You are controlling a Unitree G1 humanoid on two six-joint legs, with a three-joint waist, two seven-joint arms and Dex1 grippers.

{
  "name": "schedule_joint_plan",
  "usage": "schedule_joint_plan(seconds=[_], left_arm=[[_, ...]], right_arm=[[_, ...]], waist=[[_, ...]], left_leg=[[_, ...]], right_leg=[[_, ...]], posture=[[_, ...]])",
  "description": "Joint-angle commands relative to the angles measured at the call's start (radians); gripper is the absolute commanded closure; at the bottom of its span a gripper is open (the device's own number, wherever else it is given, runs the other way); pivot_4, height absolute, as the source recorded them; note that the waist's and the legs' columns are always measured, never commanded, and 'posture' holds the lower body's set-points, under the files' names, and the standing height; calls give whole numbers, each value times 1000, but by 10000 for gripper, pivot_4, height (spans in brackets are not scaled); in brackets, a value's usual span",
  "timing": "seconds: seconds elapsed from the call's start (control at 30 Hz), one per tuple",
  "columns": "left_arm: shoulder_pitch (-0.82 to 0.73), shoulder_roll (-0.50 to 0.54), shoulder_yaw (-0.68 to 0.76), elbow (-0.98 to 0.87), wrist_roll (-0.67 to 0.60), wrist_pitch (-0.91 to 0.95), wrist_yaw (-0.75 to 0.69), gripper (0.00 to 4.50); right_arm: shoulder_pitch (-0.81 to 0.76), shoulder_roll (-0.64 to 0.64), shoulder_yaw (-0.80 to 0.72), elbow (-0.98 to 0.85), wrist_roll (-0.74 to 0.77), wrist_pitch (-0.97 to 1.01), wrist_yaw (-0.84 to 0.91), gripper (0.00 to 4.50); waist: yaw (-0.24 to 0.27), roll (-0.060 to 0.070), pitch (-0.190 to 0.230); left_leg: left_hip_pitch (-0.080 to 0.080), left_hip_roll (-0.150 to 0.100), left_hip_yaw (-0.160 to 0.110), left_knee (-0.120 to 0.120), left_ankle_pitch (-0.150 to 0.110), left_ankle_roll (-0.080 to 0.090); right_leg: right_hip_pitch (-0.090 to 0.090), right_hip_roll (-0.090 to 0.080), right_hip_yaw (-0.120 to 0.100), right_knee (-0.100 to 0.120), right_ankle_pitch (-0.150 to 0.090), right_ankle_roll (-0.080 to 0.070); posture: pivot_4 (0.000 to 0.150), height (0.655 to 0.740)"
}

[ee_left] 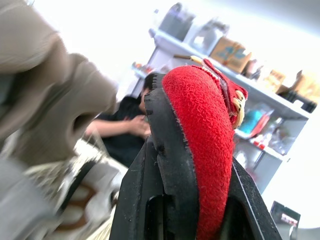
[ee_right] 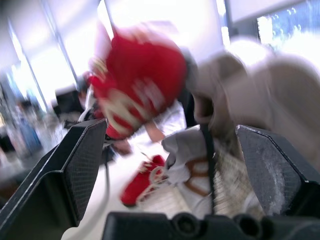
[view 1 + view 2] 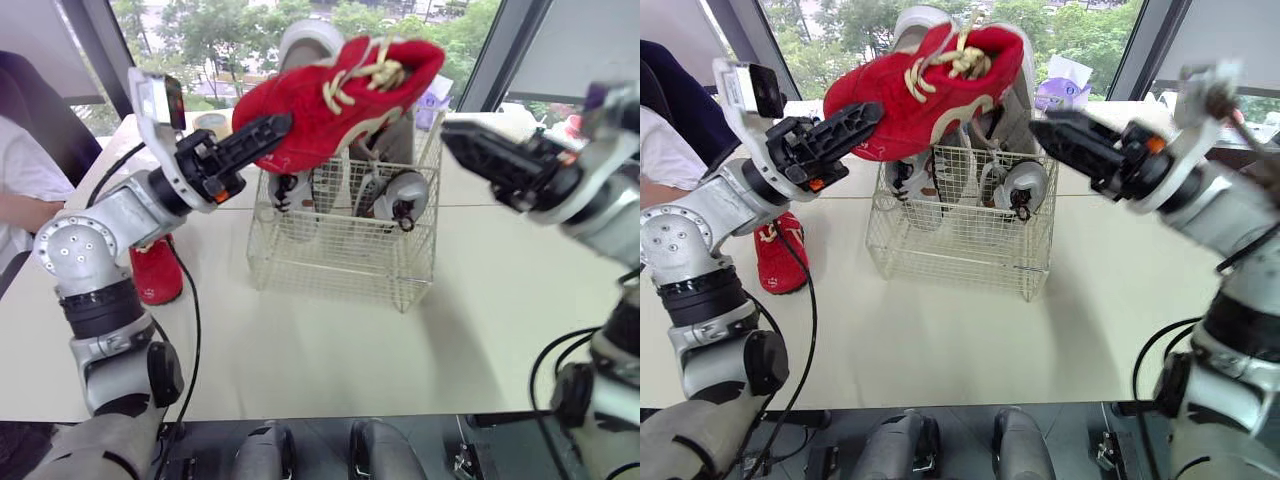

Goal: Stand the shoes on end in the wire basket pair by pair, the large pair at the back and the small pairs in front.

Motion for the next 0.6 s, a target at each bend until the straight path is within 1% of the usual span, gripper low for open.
schedule_joint_plan(seconds=[0.03,0.1,0.17,0.3,0.6], left_arm=[[-8,-27,-3,-36,-44,-72,40,42591],[-7,-35,-21,-38,-44,-85,46,42591],[-2,-36,-39,-36,-41,-94,47,42591],[13,-30,-76,-33,-17,-118,36,42591],[63,-19,-146,-83,15,-164,21,42591]], right_arm=[[-1,127,53,-87,81,-68,-134,547],[-23,193,86,-112,105,-102,-183,547],[-51,231,112,-126,124,-131,-218,547],[-104,275,159,-130,132,-187,-257,547],[-201,343,185,-87,209,-279,-368,547]], waist=[[-4,0,0],[-4,0,0],[-3,0,0],[1,0,0],[-3,0,0]], left_leg=[[0,0,0,0,0,0],[0,0,1,0,0,-1],[0,0,1,-1,1,-1],[-1,0,1,0,0,0],[-1,0,1,0,0,0]], right_leg=[[-1,0,0,0,0,0],[-2,1,1,1,0,0],[-3,1,1,2,0,0],[-2,1,0,1,0,0],[-2,1,0,0,0,0]], posture=[[1500,7400],[1500,7400],[1500,7400],[1500,7400],[1500,7400]])
